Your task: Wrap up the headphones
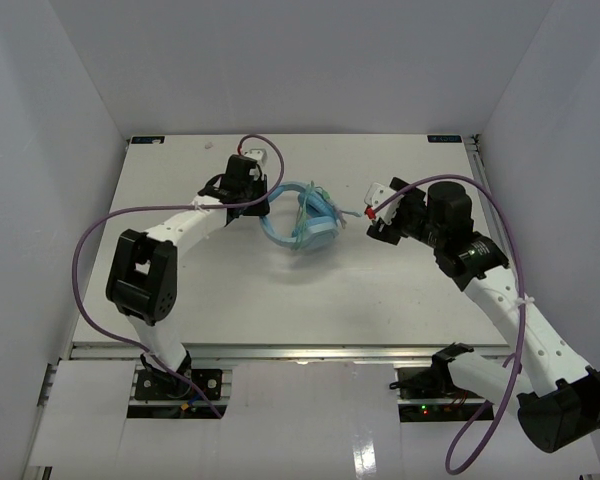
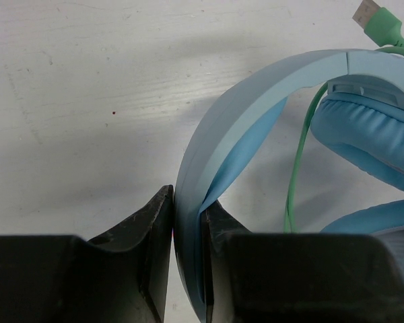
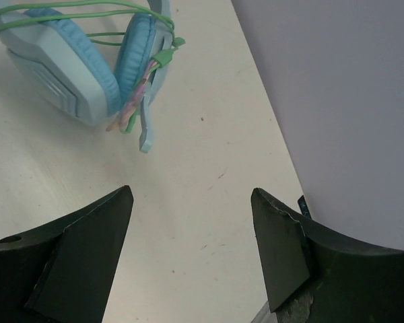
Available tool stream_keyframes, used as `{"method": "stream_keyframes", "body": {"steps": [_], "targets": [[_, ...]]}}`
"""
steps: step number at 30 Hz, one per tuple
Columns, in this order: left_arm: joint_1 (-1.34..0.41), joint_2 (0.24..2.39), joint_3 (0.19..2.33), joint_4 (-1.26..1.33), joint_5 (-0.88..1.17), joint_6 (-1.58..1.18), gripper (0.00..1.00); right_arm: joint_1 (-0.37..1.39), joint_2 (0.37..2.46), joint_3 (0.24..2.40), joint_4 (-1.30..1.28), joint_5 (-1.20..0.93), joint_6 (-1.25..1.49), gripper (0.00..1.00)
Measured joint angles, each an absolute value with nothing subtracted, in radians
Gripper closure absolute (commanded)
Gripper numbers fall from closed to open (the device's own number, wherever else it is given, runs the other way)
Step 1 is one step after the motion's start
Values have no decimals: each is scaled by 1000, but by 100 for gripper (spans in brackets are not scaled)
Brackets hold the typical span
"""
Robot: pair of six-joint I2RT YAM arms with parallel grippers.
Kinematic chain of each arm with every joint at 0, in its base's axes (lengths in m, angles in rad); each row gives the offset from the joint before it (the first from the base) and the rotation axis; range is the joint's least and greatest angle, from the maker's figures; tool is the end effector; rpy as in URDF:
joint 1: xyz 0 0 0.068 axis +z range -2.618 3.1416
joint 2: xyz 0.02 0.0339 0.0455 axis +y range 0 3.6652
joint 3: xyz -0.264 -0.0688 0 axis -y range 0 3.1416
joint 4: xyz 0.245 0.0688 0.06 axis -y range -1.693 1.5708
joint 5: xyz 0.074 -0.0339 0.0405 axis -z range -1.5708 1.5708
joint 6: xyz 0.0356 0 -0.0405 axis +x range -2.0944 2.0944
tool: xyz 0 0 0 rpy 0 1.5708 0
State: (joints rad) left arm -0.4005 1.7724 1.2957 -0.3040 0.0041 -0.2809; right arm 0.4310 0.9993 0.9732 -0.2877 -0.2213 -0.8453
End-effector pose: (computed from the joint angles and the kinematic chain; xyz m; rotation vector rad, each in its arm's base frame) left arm 0.3646 -0.1545 0.2359 0.1441 2.3726 -0.3358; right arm 0.2031 0.1020 0.3556 -1.2361 1.4130 -0.0763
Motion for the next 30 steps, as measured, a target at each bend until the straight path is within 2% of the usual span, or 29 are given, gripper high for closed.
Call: {"method": "stream_keyframes", "body": {"steps": [27, 30], "targets": [[-330, 1910, 1296, -201, 40, -276, 100, 395, 941, 900, -289, -293, -737, 21], [-327, 1911, 1293, -196, 40, -277, 92, 393, 940, 900, -289, -294, -735, 21]]}}
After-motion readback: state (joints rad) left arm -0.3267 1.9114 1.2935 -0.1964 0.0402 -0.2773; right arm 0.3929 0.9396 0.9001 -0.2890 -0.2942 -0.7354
